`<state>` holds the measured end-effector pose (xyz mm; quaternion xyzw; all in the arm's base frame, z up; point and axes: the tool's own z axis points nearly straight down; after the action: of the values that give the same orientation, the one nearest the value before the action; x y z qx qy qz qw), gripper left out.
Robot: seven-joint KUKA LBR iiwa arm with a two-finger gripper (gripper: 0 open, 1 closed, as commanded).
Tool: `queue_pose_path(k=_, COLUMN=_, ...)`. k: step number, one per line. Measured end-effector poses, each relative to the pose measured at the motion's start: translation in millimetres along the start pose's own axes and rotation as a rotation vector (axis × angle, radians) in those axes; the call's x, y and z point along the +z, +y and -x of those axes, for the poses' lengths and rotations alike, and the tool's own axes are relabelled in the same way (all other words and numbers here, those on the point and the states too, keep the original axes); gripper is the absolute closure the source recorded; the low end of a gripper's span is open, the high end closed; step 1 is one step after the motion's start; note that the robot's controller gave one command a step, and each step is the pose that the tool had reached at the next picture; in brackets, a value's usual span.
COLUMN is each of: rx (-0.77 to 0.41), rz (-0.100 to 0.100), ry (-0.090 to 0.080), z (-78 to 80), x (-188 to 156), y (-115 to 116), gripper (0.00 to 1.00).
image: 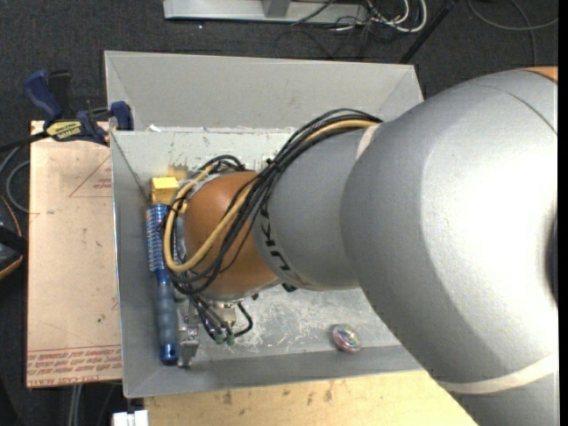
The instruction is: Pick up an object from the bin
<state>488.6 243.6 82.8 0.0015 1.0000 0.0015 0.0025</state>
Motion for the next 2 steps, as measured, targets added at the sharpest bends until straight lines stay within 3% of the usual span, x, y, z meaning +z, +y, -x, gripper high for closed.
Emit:
queue_pose_path(k=1, rx=0.005, rz=-0.005, ry=0.000, z=25.4, x=-30.0, y=-81.7, gripper=0.00)
queue_pose_path(k=2, rx=-0.013, rz=0.000, ry=-0.001, z=65.1, x=4.5, y=-163.4, gripper=0.00)
